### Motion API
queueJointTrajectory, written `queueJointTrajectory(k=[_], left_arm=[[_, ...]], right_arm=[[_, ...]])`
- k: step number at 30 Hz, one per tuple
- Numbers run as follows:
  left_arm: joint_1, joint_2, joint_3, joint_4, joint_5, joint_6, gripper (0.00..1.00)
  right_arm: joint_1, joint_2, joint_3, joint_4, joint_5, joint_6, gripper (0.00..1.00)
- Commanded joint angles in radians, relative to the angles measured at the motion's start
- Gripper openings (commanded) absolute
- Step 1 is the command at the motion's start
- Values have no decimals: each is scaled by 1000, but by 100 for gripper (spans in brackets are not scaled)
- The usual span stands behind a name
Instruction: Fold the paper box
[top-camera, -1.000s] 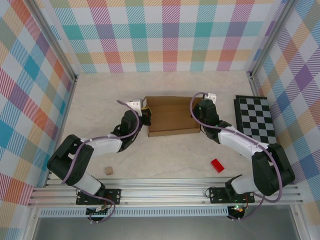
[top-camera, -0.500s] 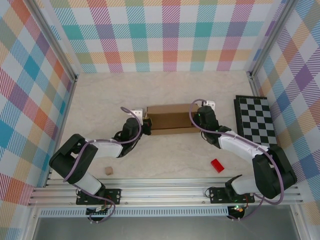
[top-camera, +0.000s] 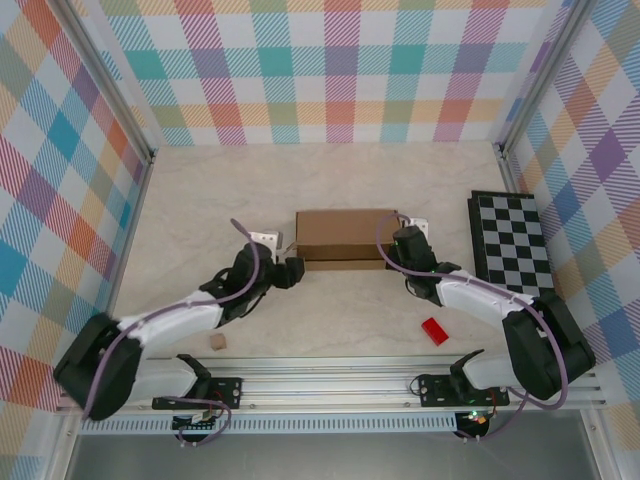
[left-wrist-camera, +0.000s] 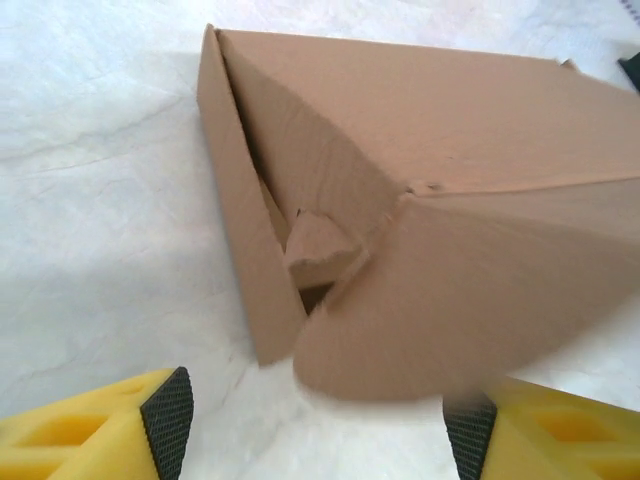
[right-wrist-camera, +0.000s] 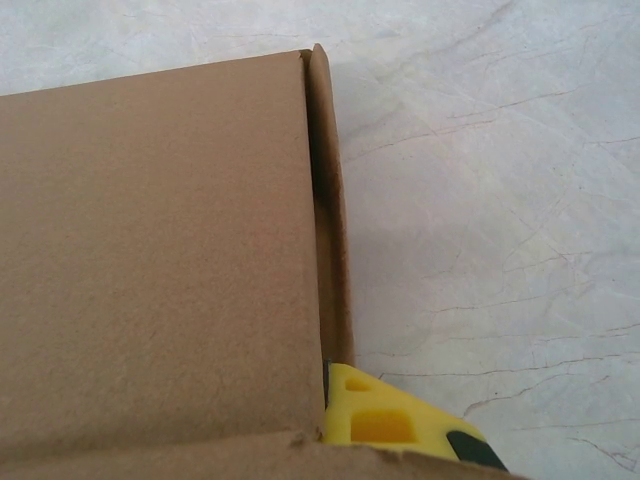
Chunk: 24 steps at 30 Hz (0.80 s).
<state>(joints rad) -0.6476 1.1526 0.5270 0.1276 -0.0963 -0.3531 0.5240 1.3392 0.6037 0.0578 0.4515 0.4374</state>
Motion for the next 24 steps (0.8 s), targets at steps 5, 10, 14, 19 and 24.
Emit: queueJointTrajectory(k=[5,10,14,19,24], left_arm=[[-2,-323,233,-669,-75,-131,69],[38,-101,415,-681,-9,-116,72],[64,162,596,-668,37,-123,76],[69,364,741,-697,83,-118,75],[66,426,701,-693,94,-131,69]], right_arm=[[6,24,-10,-91,13,-7,0],[6,25,-9,-84,10,-19,0],[6,24,-7,-84,-1,-23,0],[6,25,0,-98,1,-19,0],[7,20,13,-126,-4,0,9]])
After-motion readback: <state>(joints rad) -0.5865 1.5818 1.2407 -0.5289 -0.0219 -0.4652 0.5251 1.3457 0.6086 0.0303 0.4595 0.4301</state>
